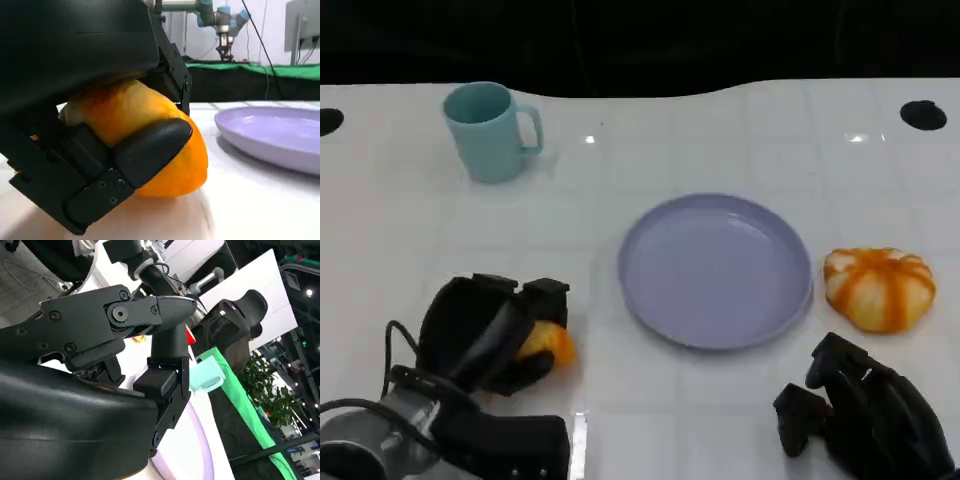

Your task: Grasp the bread from the table and place it into the plate.

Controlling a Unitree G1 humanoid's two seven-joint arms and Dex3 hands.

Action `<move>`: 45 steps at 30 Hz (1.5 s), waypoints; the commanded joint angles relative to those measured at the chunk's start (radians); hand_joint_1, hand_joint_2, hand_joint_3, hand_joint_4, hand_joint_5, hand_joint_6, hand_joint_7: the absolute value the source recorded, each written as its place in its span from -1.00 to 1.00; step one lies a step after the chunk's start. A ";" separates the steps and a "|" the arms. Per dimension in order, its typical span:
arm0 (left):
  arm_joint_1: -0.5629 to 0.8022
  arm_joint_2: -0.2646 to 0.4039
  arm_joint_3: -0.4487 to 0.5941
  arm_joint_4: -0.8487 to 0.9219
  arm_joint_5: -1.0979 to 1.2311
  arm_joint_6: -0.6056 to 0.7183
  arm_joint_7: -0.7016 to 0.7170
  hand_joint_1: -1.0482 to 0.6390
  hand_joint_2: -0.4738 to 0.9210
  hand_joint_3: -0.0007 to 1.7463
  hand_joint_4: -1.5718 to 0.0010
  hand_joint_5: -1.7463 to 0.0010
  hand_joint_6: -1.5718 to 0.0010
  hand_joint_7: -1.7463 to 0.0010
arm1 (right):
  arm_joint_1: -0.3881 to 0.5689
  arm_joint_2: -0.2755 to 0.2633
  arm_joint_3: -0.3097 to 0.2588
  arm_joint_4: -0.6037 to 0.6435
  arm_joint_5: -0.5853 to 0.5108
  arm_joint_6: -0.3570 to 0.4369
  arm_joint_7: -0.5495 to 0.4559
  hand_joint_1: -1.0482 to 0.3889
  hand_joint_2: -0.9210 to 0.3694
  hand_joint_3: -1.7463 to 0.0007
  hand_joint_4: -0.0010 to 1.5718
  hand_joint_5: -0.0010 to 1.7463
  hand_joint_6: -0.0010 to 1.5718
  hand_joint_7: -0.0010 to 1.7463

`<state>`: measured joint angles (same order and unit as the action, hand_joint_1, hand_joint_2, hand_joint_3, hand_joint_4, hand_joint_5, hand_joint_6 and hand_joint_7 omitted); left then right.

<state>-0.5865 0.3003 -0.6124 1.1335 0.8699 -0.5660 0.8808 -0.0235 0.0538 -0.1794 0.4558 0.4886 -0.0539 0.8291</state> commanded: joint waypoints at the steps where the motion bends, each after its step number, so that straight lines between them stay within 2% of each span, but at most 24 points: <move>1: -0.005 0.007 0.048 -0.039 -0.052 -0.039 0.023 -0.94 0.96 1.00 -1.00 -1.00 -1.00 -1.00 | -0.003 -0.012 -0.004 0.006 0.004 -0.005 -0.004 -0.33 -1.00 0.74 -0.02 0.98 -0.15 0.70; 6: -0.043 -0.003 0.099 -0.083 -0.085 -0.048 0.036 -0.86 0.99 0.96 -1.00 -1.00 -1.00 -1.00 | -0.006 -0.014 -0.005 0.017 -0.001 -0.018 -0.001 -0.33 -1.00 0.74 -0.02 0.97 -0.15 0.69; 9: -0.068 -0.017 0.142 -0.110 -0.125 -0.060 0.013 -0.80 0.94 0.93 -1.00 -1.00 -1.00 -1.00 | -0.011 -0.015 -0.007 0.029 0.000 -0.026 0.008 -0.34 -1.00 0.73 -0.02 0.96 -0.15 0.69; 11: -0.082 -0.031 0.168 -0.129 -0.157 -0.069 -0.021 -0.79 0.84 0.91 -1.00 -1.00 -0.98 -1.00 | -0.015 -0.017 -0.007 0.035 0.001 -0.027 0.012 -0.34 -1.00 0.73 -0.01 0.97 -0.14 0.69; 15: -0.104 -0.067 0.193 -0.145 -0.199 -0.073 -0.082 -0.83 0.69 0.92 -1.00 -1.00 -0.88 -1.00 | -0.024 -0.018 -0.010 0.048 0.003 -0.026 0.018 -0.34 -1.00 0.73 -0.01 0.97 -0.14 0.68; 18: -0.132 -0.114 0.189 -0.118 -0.203 -0.063 -0.093 -0.86 0.64 0.86 -0.97 -1.00 -0.71 -1.00 | -0.030 -0.019 -0.013 0.064 0.001 -0.035 0.023 -0.33 -1.00 0.73 -0.01 0.97 -0.14 0.67; 22: -0.189 -0.183 0.162 -0.059 -0.173 -0.036 -0.060 -0.86 0.67 0.79 -0.94 -1.00 -0.57 -1.00 | -0.035 -0.018 -0.014 0.080 -0.002 -0.045 0.024 -0.33 -1.00 0.74 -0.01 0.94 -0.12 0.63; 27: -0.260 -0.256 0.127 0.016 -0.144 -0.030 -0.038 -0.83 0.80 0.61 -0.88 -1.00 -0.45 -1.00 | -0.034 -0.016 -0.011 0.081 -0.008 -0.051 0.016 -0.35 -1.00 0.73 0.00 0.94 -0.12 0.63; 35: -0.333 -0.360 0.109 0.124 -0.147 0.020 -0.073 -0.87 0.85 0.46 -0.90 -1.00 -0.50 -1.00 | -0.044 -0.019 -0.015 0.097 -0.006 -0.059 0.021 -0.34 -1.00 0.73 -0.01 0.93 -0.13 0.65; 43: -0.357 -0.396 0.098 0.159 -0.156 0.069 -0.183 -0.87 0.85 0.43 -0.87 -1.00 -0.50 -1.00 | -0.042 -0.016 -0.012 0.087 -0.005 -0.050 0.013 -0.34 -1.00 0.74 0.02 0.94 -0.12 0.66; 45: -0.363 -0.393 0.098 0.158 -0.162 0.075 -0.235 -0.91 0.81 0.40 -0.74 -1.00 -0.19 -1.00 | -0.042 -0.016 -0.012 0.086 -0.004 -0.048 0.012 -0.36 -1.00 0.74 0.02 0.95 -0.12 0.66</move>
<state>-0.9131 -0.1015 -0.5132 1.2888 0.7185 -0.5005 0.7037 -0.0644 0.0513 -0.1862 0.5427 0.4803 -0.1080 0.8476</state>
